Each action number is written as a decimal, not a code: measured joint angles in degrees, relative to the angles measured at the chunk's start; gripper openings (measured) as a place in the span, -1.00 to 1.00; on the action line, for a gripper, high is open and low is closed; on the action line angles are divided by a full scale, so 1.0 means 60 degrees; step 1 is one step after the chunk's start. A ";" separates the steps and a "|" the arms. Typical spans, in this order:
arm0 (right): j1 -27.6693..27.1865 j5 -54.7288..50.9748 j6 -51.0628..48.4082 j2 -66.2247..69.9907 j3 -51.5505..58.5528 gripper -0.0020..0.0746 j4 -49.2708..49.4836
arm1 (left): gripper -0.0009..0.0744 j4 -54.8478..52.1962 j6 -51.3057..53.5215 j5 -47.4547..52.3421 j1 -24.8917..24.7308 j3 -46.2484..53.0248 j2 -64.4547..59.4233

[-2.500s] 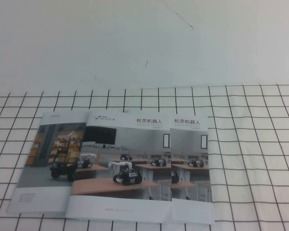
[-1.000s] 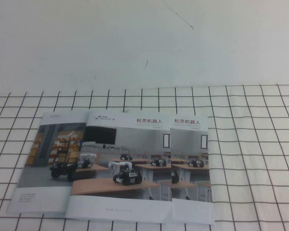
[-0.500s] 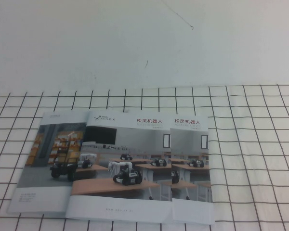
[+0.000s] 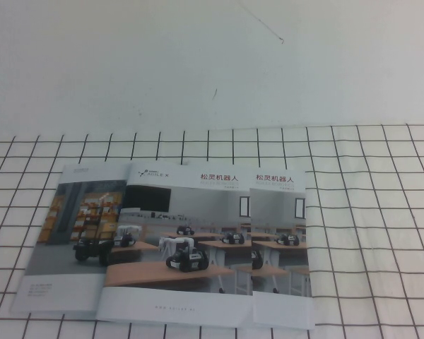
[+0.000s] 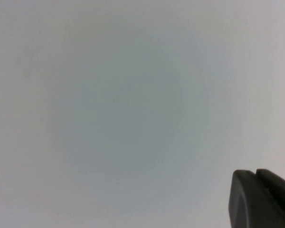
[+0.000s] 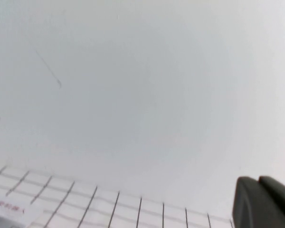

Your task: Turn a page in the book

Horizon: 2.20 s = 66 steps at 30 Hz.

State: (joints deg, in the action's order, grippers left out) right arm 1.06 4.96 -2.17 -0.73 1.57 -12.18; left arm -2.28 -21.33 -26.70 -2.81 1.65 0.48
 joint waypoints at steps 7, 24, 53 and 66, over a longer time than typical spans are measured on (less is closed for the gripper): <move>0.0000 0.2797 0.0014 0.0000 0.0000 -0.95 0.0021 | -0.98 0.0230 -0.0218 -0.1888 0.0000 0.0000 0.0000; 0.0000 0.5421 0.0183 0.0000 -0.1860 -0.95 0.3495 | -0.98 0.0891 0.1013 -0.0395 0.0000 -0.3214 0.0040; 0.0000 -0.5033 -0.1057 0.8967 -0.8352 -0.95 0.3933 | -0.98 0.2286 0.1361 1.0225 0.0000 -0.8150 -0.7400; 0.0357 -0.7767 -0.7054 1.1904 -0.8335 -0.95 1.0277 | -0.98 0.4161 0.3488 1.0270 0.0000 -0.8150 -1.0296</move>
State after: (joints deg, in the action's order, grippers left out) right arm 3.20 -41.64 -44.49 70.70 -48.44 49.48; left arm 22.69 -0.40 34.92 -2.81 -47.25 -61.29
